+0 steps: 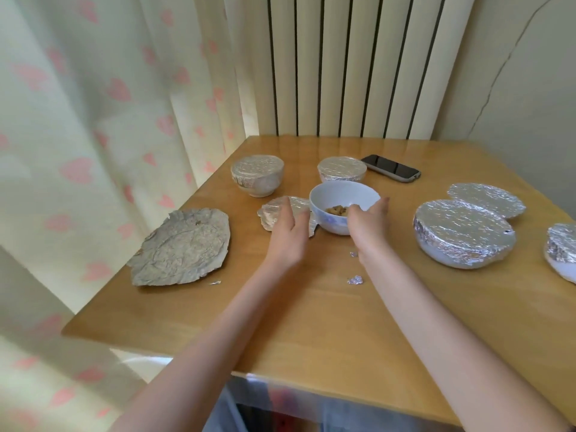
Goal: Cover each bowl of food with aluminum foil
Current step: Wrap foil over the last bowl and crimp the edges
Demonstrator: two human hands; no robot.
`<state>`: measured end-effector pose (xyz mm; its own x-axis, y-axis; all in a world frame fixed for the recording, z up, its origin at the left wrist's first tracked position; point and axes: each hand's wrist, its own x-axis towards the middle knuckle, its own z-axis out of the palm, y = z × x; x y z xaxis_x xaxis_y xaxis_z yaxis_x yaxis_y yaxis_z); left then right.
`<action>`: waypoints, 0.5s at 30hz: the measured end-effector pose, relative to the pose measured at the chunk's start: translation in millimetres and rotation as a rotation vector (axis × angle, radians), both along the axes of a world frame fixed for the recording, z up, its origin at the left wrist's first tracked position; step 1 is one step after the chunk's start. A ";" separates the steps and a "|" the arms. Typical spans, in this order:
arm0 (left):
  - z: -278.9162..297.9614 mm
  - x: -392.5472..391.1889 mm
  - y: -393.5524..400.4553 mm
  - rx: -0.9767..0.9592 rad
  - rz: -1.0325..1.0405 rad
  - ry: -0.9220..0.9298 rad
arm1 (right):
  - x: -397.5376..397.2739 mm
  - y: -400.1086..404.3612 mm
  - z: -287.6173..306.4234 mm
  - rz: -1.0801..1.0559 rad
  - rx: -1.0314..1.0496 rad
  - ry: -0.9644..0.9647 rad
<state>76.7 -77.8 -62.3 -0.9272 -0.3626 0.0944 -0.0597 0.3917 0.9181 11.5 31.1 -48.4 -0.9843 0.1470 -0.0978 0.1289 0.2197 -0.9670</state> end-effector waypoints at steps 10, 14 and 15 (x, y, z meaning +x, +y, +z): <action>7.7 30.4 22.0 0.045 -0.079 0.179 | 18.7 20.8 -2.0 0.052 -0.091 0.198; -10.4 90.6 11.0 0.131 -0.007 0.214 | 61.8 13.8 -11.0 0.238 -0.100 0.202; -17.0 101.2 8.0 0.121 0.022 0.196 | 69.8 10.4 -16.0 0.273 -0.100 0.157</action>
<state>178.0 -69.8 -79.3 -0.8868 -0.4026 0.2267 0.1174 0.2783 0.9533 81.3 41.6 -64.4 -0.9903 -0.1266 0.0577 -0.0740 0.1285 -0.9889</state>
